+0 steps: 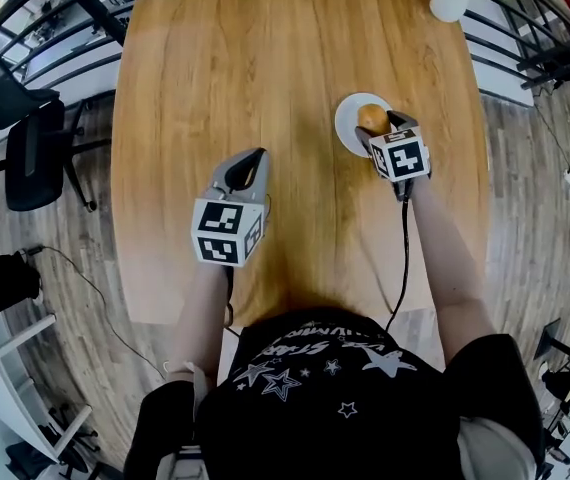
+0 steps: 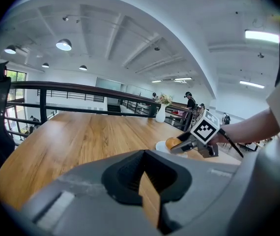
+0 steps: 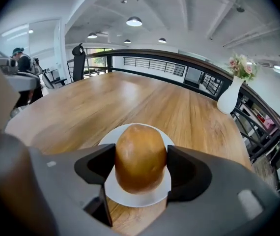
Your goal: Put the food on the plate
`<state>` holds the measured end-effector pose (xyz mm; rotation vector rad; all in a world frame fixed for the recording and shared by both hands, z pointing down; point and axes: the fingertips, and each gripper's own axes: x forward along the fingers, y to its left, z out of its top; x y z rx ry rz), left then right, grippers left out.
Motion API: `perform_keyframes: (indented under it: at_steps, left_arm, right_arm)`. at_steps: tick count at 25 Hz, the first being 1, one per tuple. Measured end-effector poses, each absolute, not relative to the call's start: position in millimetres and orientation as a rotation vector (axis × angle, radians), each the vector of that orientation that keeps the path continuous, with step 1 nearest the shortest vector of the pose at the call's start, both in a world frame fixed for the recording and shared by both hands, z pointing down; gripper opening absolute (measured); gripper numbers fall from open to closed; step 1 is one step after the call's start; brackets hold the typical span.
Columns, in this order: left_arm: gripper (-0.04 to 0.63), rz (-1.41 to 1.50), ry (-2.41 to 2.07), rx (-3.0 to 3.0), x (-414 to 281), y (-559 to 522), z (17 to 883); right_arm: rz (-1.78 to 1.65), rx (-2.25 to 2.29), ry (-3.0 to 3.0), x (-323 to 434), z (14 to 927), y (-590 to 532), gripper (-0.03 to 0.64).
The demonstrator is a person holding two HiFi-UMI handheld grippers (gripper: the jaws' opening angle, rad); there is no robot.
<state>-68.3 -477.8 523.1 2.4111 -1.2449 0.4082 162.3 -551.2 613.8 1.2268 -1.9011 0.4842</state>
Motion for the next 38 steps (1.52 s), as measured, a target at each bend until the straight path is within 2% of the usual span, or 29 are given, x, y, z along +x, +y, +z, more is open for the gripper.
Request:
perform_keyframes:
  at_steps: [10, 14, 19, 30, 38]
  left_arm:
    - [0.000, 0.399, -1.229, 2.396, -66, -467, 525]
    - [0.000, 0.398, -1.238, 2.389, -66, -462, 524]
    - [0.000, 0.368, -1.244, 2.376, -70, -453, 520]
    - [0.000, 0.318, -1.270, 2.394, -73, -427, 499]
    - [0.000, 0.293, -1.288, 2.430, -69, -398, 478]
  right_arm:
    - [0.376, 1.149, -1.818, 148, 618, -555, 0.336]
    - [0.399, 1.146, -1.841, 151, 619, -554, 0.380]
    - [0.402, 1.202, -1.852, 153, 609, -548, 0.399]
    - [0.459, 1.322, -1.934, 158, 577, -512, 0.397]
    - [0.514, 1.362, -2.024, 152, 553, -470, 0.372]
